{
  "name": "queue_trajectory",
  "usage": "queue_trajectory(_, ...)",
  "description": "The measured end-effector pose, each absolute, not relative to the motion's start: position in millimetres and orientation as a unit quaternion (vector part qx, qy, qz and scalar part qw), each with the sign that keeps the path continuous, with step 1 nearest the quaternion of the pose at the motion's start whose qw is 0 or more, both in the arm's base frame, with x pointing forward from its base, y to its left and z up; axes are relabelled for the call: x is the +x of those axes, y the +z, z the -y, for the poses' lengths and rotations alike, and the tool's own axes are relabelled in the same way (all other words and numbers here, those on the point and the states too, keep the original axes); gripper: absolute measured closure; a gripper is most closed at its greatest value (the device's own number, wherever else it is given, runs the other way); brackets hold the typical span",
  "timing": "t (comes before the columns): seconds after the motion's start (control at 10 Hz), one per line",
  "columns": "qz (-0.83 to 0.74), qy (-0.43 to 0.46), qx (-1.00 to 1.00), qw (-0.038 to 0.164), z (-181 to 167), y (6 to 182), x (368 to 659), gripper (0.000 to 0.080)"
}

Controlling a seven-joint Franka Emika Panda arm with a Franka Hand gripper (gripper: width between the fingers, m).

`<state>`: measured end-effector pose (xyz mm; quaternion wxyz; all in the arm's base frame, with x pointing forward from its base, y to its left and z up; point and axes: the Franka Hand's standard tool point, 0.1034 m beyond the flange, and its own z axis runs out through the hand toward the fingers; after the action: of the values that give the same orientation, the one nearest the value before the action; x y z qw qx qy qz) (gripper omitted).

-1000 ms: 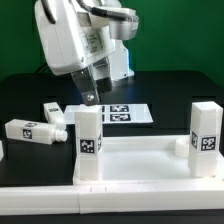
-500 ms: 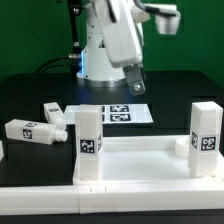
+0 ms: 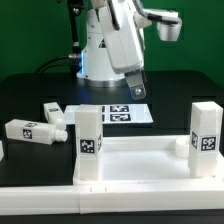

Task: Assemble desk

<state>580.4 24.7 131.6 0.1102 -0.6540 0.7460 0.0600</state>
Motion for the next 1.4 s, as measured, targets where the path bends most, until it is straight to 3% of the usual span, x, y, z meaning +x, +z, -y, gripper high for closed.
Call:
queue_trajectory(0.3, -0.752, 0.040, -0.653, 0.078, -22.5, 82.9, 534.8, 0.0150)
queue_trajectory(0.7, -0.754, 0.029, -0.652, 0.074, -27.5, 73.3, 533.8, 0.0150)
queue_trajectory(0.8, -0.758, 0.009, -0.648, 0.069, -27.6, 55.5, 524.2, 0.0150)
queue_trajectory(1.0, -0.753, 0.018, -0.657, 0.040, -34.7, 19.6, 506.0, 0.0150)
queue_trajectory(1.2, -0.753, 0.025, -0.657, 0.028, -40.5, 6.3, 501.4, 0.0150)
queue_trajectory(1.4, -0.750, 0.025, -0.660, 0.028, -41.3, 5.9, 502.3, 0.0179)
